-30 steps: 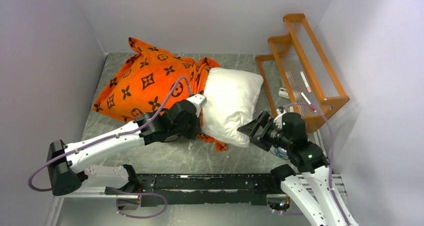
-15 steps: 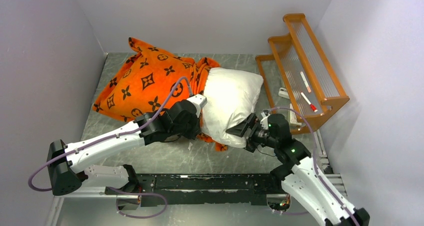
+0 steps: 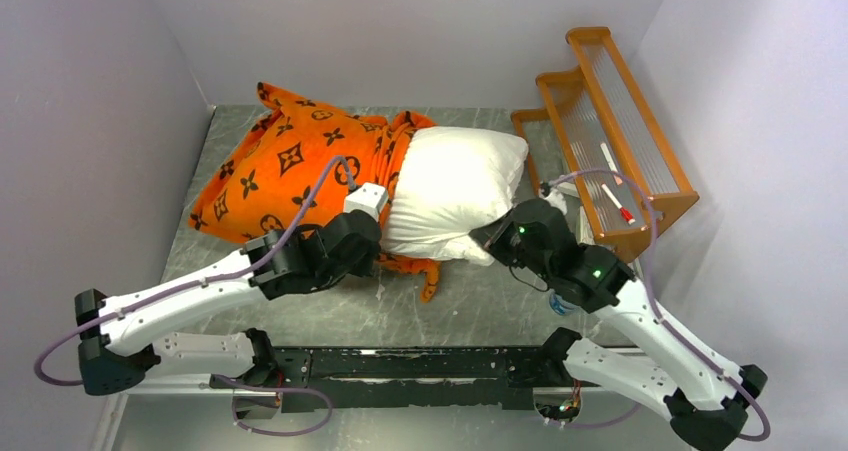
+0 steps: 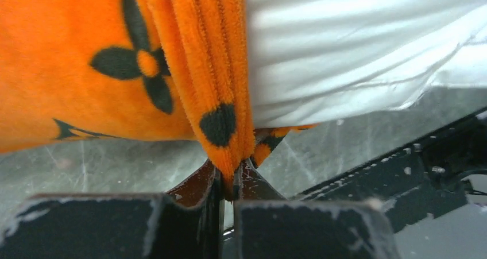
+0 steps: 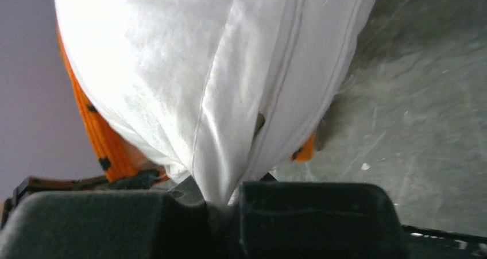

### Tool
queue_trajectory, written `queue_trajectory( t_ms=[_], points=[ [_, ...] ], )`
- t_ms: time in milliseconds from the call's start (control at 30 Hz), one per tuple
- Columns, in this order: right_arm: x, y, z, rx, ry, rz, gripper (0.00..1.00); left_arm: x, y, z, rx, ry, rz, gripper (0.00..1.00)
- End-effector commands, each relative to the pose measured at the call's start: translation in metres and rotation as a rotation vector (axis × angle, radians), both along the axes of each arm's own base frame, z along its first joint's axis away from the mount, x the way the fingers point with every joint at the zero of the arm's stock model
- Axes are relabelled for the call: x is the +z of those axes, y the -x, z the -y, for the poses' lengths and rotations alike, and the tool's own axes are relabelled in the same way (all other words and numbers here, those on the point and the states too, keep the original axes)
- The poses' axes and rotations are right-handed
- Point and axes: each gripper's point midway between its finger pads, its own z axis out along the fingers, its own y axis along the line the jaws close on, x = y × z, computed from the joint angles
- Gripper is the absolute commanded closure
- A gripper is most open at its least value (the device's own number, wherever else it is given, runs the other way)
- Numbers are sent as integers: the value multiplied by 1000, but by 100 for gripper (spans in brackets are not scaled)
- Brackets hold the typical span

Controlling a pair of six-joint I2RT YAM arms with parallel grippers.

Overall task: Remove the pillowcase from the pillow
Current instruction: Remove the pillow from the pillowcase.

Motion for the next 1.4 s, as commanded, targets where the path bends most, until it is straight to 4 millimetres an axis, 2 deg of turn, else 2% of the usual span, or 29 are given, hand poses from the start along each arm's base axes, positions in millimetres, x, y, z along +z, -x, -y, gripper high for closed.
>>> queue_trajectory(
  t_ms=[0,167,300,400,567,633,700,833,933,1033,1133,1200,1267,1367],
  points=[
    [37,-23,79,-232,247,160,100,30,23,-33,28,-112,73,95],
    [24,-31,88,-211,341,85,100,56,65,-9,-51,-184,184,95],
    [12,-52,88,-134,294,37,100,59,105,19,-128,-246,252,95],
    [-6,-61,75,-34,253,-18,100,52,111,27,-90,-190,234,95],
    [-30,-65,79,-18,299,-71,100,40,109,14,-96,-206,214,95],
    [-36,-64,85,-36,323,-92,100,33,105,11,-102,-191,181,95],
    [-39,-62,91,-56,343,-98,100,17,98,11,-146,-177,129,95],
    [-38,-56,102,-97,369,-92,100,-4,72,11,-181,-86,16,95],
    [-43,-49,112,-121,402,-114,100,-6,44,-10,-105,-54,-10,95],
    [-48,-44,123,-159,425,-136,100,-10,18,-44,2,-79,-35,95],
    [-50,-42,125,-171,406,-139,100,-12,1,-74,105,-77,-69,95],
    [-51,-41,121,-149,390,-136,100,-10,-5,-86,147,-62,-75,95],
    [-48,-40,107,-69,353,-122,100,-5,-6,-84,122,-35,-69,95],
    [-42,-31,82,84,272,-90,93,4,1,-55,-42,64,-61,95]
  ],
)
